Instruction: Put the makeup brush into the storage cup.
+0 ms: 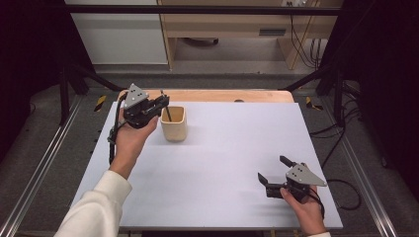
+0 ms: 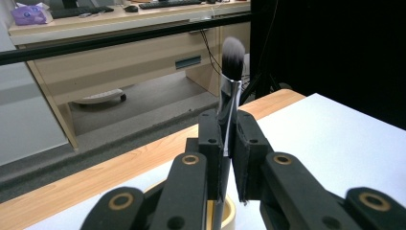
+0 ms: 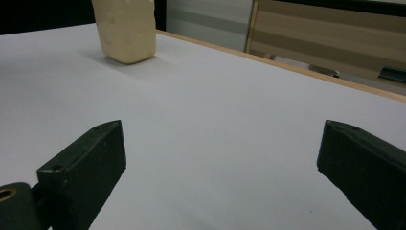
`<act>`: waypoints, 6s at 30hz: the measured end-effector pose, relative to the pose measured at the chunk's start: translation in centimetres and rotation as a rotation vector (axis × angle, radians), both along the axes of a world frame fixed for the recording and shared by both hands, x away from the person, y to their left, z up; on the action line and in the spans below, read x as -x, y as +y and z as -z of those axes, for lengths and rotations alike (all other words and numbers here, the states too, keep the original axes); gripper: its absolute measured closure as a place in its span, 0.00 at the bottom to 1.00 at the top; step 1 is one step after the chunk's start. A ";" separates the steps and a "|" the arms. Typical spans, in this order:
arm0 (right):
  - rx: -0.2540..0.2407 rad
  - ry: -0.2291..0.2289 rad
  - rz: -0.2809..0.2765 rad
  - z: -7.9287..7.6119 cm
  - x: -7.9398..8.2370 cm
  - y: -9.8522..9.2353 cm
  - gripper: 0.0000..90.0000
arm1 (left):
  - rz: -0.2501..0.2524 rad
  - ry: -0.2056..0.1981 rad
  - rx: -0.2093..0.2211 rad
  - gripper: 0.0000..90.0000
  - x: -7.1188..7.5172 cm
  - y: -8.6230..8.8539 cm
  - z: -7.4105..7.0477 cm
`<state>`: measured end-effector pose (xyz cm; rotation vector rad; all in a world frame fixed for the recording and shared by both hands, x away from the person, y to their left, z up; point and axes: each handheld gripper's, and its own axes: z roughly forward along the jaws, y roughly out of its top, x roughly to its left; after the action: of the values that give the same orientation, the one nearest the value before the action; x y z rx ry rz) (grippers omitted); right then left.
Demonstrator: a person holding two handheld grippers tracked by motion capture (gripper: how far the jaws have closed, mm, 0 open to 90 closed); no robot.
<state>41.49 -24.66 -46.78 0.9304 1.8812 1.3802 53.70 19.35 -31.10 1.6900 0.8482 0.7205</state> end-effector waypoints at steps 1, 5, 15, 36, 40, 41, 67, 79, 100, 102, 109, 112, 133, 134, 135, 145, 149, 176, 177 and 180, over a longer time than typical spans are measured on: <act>-0.001 -0.001 0.002 0.0 0.0 -0.1 0.04 | 0.000 0.000 -0.001 0.92 -0.1 0.0 -0.1; 0.001 -0.001 0.003 0.0 0.1 -0.1 0.04 | -0.005 -0.006 0.004 0.92 -0.5 -0.3 -0.4; -0.004 -0.011 -0.002 -0.1 0.2 -0.1 0.04 | -0.006 -0.009 -0.011 0.92 -1.5 -1.0 -0.4; -0.011 -0.028 -0.010 -0.3 0.3 -0.1 0.05 | -0.032 -0.016 -0.019 0.92 -2.6 -0.6 0.5; -0.011 -0.026 -0.010 -0.3 0.3 0.0 0.05 | -0.034 -0.019 -0.012 0.92 -2.7 -0.6 0.6; -0.012 -0.027 -0.012 -0.3 0.3 0.0 0.05 | -0.036 -0.019 -0.006 0.92 -2.8 -0.6 0.6; -0.022 -0.030 -0.022 -0.4 0.3 0.2 0.05 | -0.058 0.016 -0.035 0.92 -3.6 -0.3 3.0; -0.024 -0.025 -0.022 -0.5 0.3 0.3 0.05 | -0.063 0.047 -0.035 0.92 -3.6 -0.2 4.4; -0.022 -0.022 -0.027 -0.5 0.3 0.5 0.05 | -0.091 -0.025 0.021 0.59 -2.4 0.6 3.6; -0.021 -0.022 -0.026 -0.5 0.3 0.4 0.05 | -0.090 -0.032 0.022 0.59 -2.3 0.8 3.4; -0.024 -0.023 -0.024 -0.5 0.2 0.4 0.05 | -0.080 -0.036 0.016 0.53 -2.2 0.9 3.1; -0.027 -0.023 -0.022 -0.5 0.3 0.4 0.05 | -0.073 -0.038 0.020 0.51 -2.2 0.9 3.0; -0.030 -0.019 -0.026 -0.5 0.3 0.4 0.06 | 0.017 -0.045 -0.015 0.25 -1.9 0.0 3.2; -0.029 -0.020 -0.026 -0.5 0.3 0.4 0.06 | 0.022 -0.046 -0.014 0.25 -1.8 -0.1 3.2; -0.028 -0.017 -0.025 -0.5 0.3 0.4 0.05 | 0.029 -0.049 -0.012 0.19 -1.8 -0.1 3.2; -0.028 -0.021 -0.023 -0.5 0.3 0.4 0.05 | 0.059 -0.052 -0.010 0.04 -1.1 -0.5 3.1; -0.027 -0.022 -0.026 -0.5 0.3 0.4 0.05 | 0.086 -0.052 -0.018 0.03 -0.6 -1.1 3.1; -0.027 -0.022 -0.014 -0.5 0.3 0.2 0.05 | 0.176 -0.002 -0.009 0.03 2.0 -3.5 4.9; -0.027 -0.023 -0.013 -0.5 0.3 0.2 0.05 | 0.180 -0.002 -0.010 0.03 2.1 -3.6 4.9; -0.027 -0.022 -0.012 -0.5 0.3 0.2 0.05 | 0.198 -0.004 -0.011 0.03 2.4 -3.7 5.2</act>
<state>41.23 -24.48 -46.24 0.9145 1.8589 1.4210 51.31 15.62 -36.27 1.7529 0.6636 0.5938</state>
